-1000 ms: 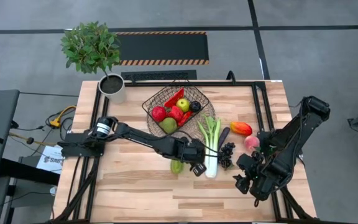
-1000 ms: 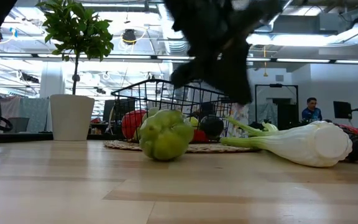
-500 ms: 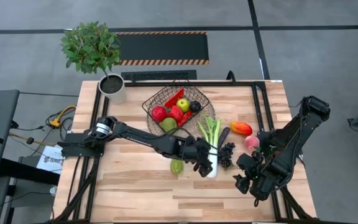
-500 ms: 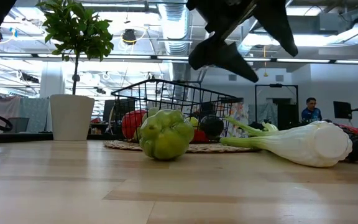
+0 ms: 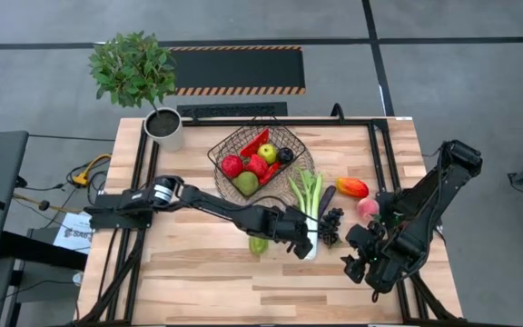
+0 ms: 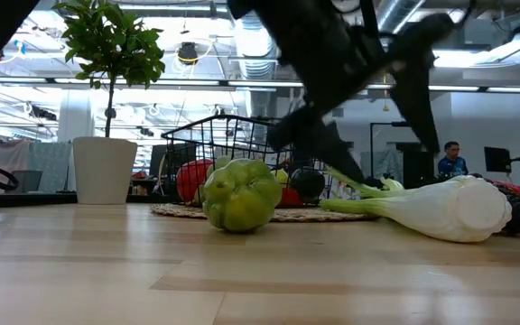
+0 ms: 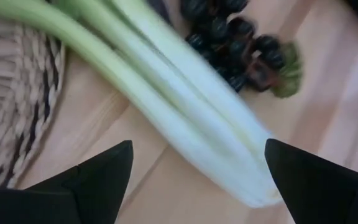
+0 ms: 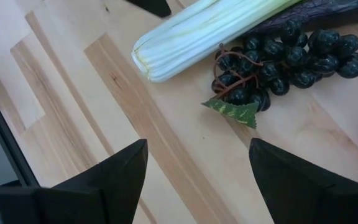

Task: Build produce basket
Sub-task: Adjust the green celery

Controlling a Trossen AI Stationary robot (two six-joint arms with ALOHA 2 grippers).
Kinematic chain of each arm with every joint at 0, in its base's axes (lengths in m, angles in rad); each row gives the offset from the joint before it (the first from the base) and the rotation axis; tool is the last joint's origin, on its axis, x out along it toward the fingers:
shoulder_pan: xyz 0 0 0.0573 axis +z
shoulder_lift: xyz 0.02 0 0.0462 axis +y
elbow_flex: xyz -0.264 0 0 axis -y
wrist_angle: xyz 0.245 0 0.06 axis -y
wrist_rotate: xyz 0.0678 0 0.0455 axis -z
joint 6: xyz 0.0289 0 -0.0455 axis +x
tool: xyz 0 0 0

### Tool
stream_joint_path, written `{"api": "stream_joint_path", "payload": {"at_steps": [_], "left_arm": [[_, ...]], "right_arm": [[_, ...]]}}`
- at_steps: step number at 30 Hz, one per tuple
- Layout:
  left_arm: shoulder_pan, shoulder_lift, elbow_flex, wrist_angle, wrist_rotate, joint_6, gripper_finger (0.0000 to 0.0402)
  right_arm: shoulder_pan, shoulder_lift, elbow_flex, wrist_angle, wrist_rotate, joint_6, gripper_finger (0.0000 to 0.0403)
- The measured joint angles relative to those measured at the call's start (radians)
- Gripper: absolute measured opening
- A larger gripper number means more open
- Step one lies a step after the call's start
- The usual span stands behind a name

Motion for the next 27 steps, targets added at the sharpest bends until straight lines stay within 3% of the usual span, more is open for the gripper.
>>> {"api": "stream_joint_path", "payload": {"at_steps": [9,13,18,27], "left_arm": [[0.006,0.056,0.002,-0.023,0.02,-0.08,0.0347],[0.01,0.071,0.004,-0.017,0.06,-0.151,0.032],[0.012,0.074,0.005,-0.025,0.098,-0.186,0.0242],[0.011,0.077,0.03,-0.015,0.125,-0.146,0.0058]], "right_arm": [[0.0,0.0,0.0,-0.001,0.0,-0.001,0.0305],[0.0,0.0,0.0,-0.004,0.0,-0.003,0.0305],[0.0,0.0,0.0,-0.007,0.0,-0.003,0.0305],[-0.001,0.0,0.0,-0.006,0.0,-0.002,0.0305]]}}
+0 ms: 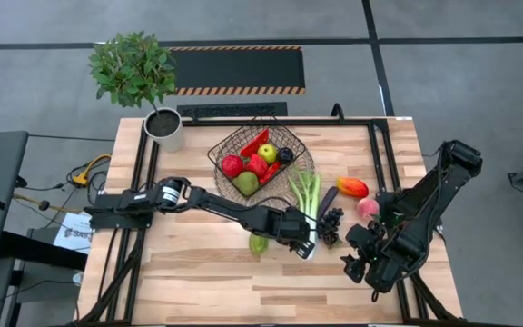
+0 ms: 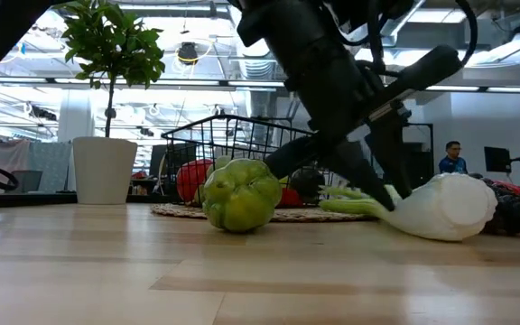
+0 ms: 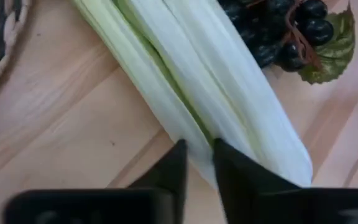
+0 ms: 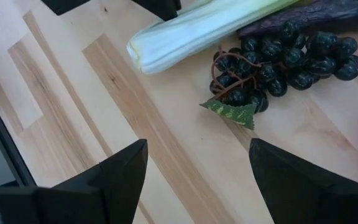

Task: Build produce basket
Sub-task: Adjust the green celery

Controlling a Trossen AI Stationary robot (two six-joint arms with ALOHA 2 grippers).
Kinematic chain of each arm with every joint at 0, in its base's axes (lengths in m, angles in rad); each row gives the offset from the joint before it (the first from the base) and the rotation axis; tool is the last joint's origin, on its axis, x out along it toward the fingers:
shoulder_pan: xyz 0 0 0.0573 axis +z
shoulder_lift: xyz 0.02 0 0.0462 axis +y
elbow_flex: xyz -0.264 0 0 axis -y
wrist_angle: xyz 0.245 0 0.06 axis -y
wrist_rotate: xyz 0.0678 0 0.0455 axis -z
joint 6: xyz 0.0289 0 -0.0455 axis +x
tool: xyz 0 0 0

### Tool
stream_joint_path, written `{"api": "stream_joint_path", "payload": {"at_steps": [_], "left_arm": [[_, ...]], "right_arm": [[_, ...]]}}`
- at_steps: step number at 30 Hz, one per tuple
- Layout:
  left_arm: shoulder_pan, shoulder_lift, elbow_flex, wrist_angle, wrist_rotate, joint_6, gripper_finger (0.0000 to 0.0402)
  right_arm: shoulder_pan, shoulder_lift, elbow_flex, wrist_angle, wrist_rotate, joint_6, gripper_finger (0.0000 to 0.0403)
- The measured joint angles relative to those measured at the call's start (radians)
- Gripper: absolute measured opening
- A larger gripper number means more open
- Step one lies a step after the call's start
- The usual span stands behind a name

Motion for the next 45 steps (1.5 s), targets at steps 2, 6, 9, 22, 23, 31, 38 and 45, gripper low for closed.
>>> {"api": "stream_joint_path", "payload": {"at_steps": [2,6,9,22,23,31,38,45], "left_arm": [[0.0,0.002,0.016,-0.003,0.009,0.026,0.0021],[0.0,0.003,0.042,-0.002,0.01,0.041,0.0008],[0.0,0.003,0.054,-0.006,0.009,0.048,0.0003],[0.0,0.003,0.092,0.004,0.063,0.115,0.0064],[-0.001,0.003,0.092,0.013,0.062,0.125,0.0084],[-0.031,0.003,0.093,0.056,-0.021,0.131,0.0301],[-0.031,0.005,0.093,0.006,-0.087,0.101,0.0391],[-0.026,0.051,0.091,0.004,-0.044,-0.048,0.0362]], "right_arm": [[0.0,0.0,0.0,0.0,0.0,0.001,0.0305],[0.0,0.0,0.0,0.0,0.016,0.001,0.0305],[0.0,0.0,0.0,0.0,0.03,0.001,0.0305],[0.0,0.0,0.0,0.0,0.031,0.001,0.0305],[0.0,0.0,0.0,0.001,0.032,0.001,0.0305],[0.0,0.0,0.0,0.001,0.034,-0.001,0.0305],[0.0,0.0,0.0,0.001,0.034,-0.001,0.0305],[0.0,0.0,0.0,0.0,0.034,-0.001,0.0305]]}}
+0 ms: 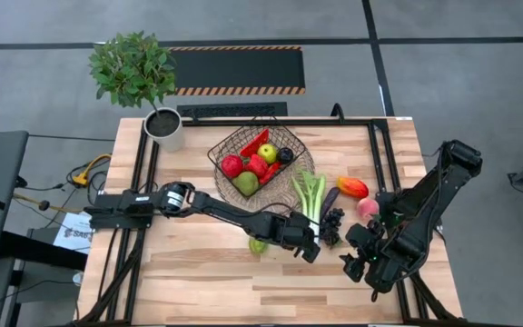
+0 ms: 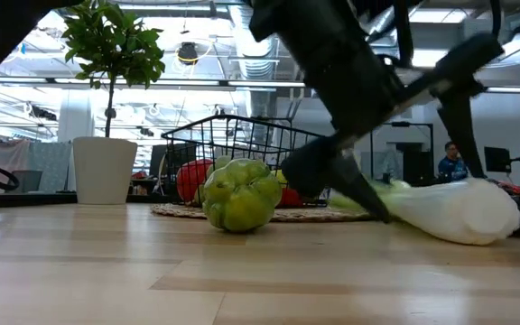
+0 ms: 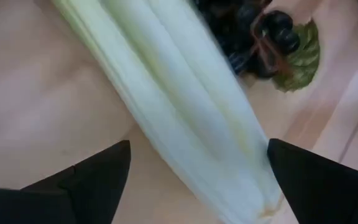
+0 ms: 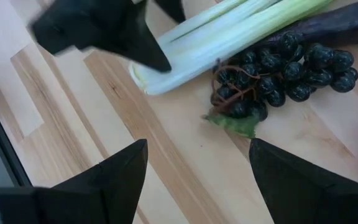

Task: Build produce basket
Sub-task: Adjust the green celery

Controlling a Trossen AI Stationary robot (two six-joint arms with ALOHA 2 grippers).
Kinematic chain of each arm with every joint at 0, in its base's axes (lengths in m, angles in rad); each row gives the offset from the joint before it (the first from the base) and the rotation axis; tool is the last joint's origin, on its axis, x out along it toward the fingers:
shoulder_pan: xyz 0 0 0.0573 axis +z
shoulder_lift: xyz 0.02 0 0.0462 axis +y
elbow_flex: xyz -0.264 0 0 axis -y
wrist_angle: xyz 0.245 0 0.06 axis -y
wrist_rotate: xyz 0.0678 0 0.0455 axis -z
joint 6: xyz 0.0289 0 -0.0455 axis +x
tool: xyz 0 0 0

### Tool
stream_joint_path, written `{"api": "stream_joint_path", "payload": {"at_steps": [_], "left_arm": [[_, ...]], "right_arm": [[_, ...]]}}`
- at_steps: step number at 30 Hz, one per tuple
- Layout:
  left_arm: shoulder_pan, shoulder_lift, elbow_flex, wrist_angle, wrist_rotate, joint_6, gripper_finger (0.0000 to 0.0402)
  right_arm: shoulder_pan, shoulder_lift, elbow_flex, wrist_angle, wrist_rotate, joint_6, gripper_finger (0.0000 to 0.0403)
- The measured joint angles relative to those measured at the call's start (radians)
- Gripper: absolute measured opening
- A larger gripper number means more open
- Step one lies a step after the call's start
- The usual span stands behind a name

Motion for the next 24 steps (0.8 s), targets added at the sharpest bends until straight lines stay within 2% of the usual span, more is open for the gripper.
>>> {"api": "stream_joint_path", "payload": {"at_steps": [5,8,20,24], "left_arm": [[0.002,0.025,0.001,0.003,0.041,-0.088,0.035],[0.003,0.021,-0.001,0.002,0.077,-0.101,0.0326],[0.008,0.025,0.023,-0.004,0.101,-0.093,0.0137],[0.008,0.025,0.023,0.005,0.104,-0.093,0.0095]], "right_arm": [[0.001,0.0,0.0,0.002,-0.001,-0.005,0.0305],[0.001,0.0,0.0,-0.002,-0.001,-0.006,0.0305],[0.0,0.0,0.0,-0.004,-0.001,-0.008,0.0305],[0.0,0.0,0.0,-0.004,-0.001,-0.008,0.0305]]}}
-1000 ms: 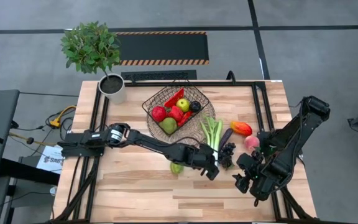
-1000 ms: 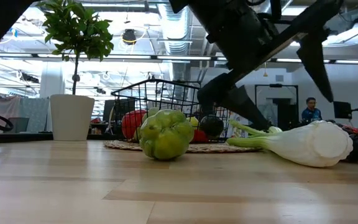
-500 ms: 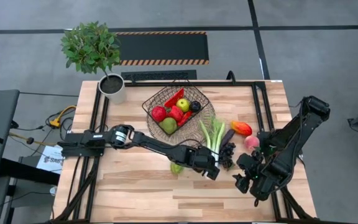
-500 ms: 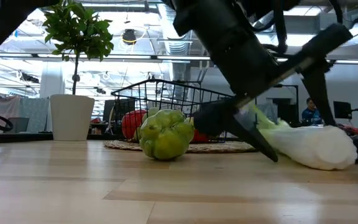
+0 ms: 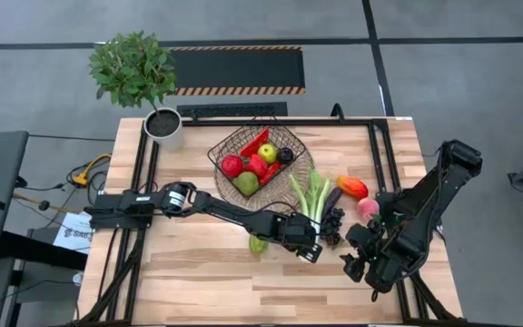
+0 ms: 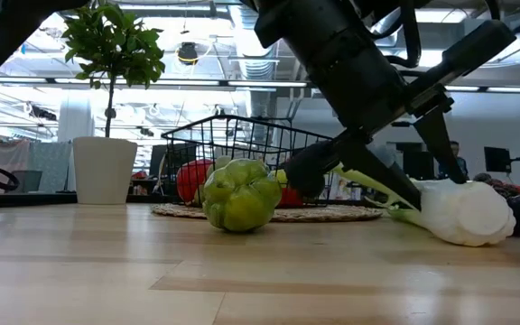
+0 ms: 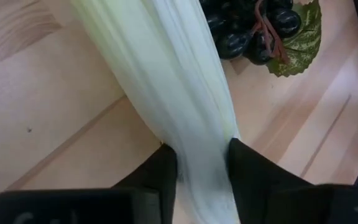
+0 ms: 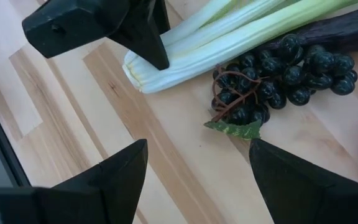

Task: Build produce basket
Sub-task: Adjust the green celery

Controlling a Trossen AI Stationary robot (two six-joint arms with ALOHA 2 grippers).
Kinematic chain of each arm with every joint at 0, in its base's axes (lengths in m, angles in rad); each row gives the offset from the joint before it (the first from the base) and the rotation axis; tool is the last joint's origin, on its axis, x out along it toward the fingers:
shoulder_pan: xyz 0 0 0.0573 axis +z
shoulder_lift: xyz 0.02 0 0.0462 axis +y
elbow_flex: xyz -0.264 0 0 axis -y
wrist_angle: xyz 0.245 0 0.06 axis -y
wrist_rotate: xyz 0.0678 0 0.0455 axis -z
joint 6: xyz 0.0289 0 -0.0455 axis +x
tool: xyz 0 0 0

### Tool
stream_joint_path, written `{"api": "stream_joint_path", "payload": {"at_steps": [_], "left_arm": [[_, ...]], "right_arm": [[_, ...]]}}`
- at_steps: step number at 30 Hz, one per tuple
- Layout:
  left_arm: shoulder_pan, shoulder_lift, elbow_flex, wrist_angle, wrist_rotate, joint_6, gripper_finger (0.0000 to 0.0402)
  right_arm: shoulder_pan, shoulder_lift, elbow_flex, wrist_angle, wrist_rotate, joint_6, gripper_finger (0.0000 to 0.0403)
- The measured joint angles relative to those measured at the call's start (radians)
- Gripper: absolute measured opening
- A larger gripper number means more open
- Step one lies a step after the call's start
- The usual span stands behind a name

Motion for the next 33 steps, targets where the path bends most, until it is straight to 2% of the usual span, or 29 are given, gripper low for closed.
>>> {"api": "stream_joint_path", "payload": {"at_steps": [3,10,26,33], "left_arm": [[0.0,0.0,0.0,0.014,0.003,0.0,0.0082],[0.0,0.006,0.063,-0.014,0.02,0.027,0.008],[0.0,0.005,0.352,-0.307,-0.088,0.162,0.008],[0.005,-0.018,0.38,-0.38,-0.113,0.181,0.008]], "right_arm": [[0.0,0.0,0.0,0.0,0.0,0.0,0.0305],[0.0,0.0,0.0,0.0,0.0,0.0,0.0305],[0.0,0.0,0.0,-0.005,0.0,-0.004,0.0305],[0.0,0.0,0.0,-0.005,0.0,-0.019,0.0305]]}}
